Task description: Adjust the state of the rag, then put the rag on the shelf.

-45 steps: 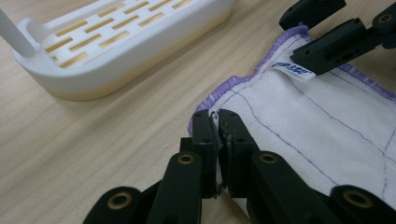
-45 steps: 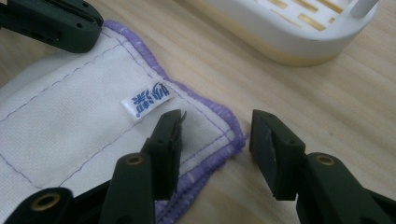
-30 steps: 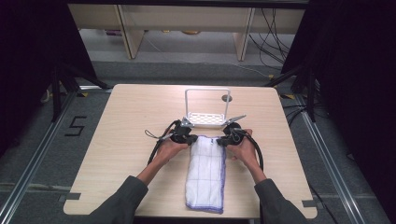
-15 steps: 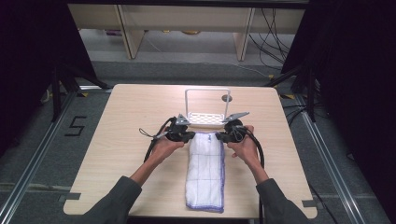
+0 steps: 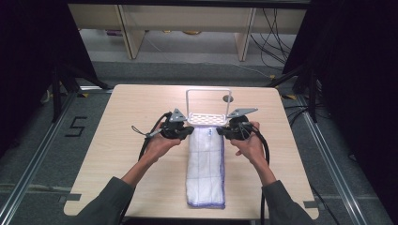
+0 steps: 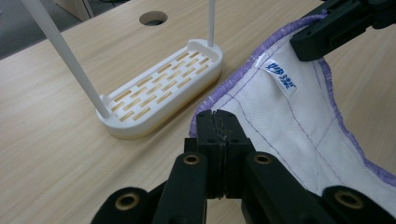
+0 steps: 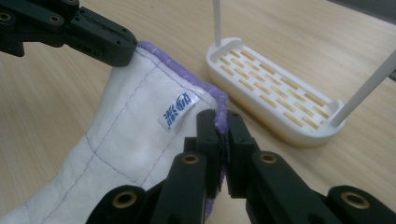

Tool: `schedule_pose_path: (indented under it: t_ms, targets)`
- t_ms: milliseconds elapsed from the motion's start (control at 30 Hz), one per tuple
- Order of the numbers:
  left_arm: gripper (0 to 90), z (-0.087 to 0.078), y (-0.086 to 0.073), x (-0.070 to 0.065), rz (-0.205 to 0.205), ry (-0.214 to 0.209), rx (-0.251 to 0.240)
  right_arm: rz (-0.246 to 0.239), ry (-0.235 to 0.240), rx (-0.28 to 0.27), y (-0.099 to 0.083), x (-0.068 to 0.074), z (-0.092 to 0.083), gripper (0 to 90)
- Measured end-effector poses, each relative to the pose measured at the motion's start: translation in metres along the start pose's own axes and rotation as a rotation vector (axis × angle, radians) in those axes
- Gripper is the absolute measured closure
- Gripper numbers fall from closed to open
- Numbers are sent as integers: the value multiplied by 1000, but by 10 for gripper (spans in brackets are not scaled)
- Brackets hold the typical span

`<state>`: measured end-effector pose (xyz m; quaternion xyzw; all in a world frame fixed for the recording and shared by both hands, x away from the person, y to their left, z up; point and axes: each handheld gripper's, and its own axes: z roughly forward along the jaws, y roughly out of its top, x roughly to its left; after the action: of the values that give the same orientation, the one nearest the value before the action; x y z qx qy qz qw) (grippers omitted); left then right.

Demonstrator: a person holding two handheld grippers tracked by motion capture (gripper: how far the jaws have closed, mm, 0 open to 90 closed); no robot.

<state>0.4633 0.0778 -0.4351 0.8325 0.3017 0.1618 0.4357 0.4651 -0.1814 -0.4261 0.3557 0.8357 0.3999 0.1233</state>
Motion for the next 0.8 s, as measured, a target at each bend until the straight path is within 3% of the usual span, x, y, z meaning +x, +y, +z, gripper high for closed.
schedule_pose_path:
  t_ms: [433, 467, 533, 633, 700, 800]
  targets:
    - [885, -13, 8, -3, 15, 12, -15, 4, 10, -17, 6, 6, -7, 871]
    - [885, -14, 8, -3, 14, 7, -19, -11, 3, -31, 6, 6, -8, 871]
    - [885, -19, 11, -6, 24, 10, -24, 5, 7, -31, 8, 8, -11, 871]
    - [885, -28, 17, -9, 42, 14, -21, -26, 5, -56, 12, 12, -17, 871]
    - [885, -33, 21, -9, 40, 1, -34, -21, 15, -55, 14, 14, -21, 871]
    - [885, -45, 29, -11, 61, 19, -39, -21, 9, -83, 20, 18, -31, 871]
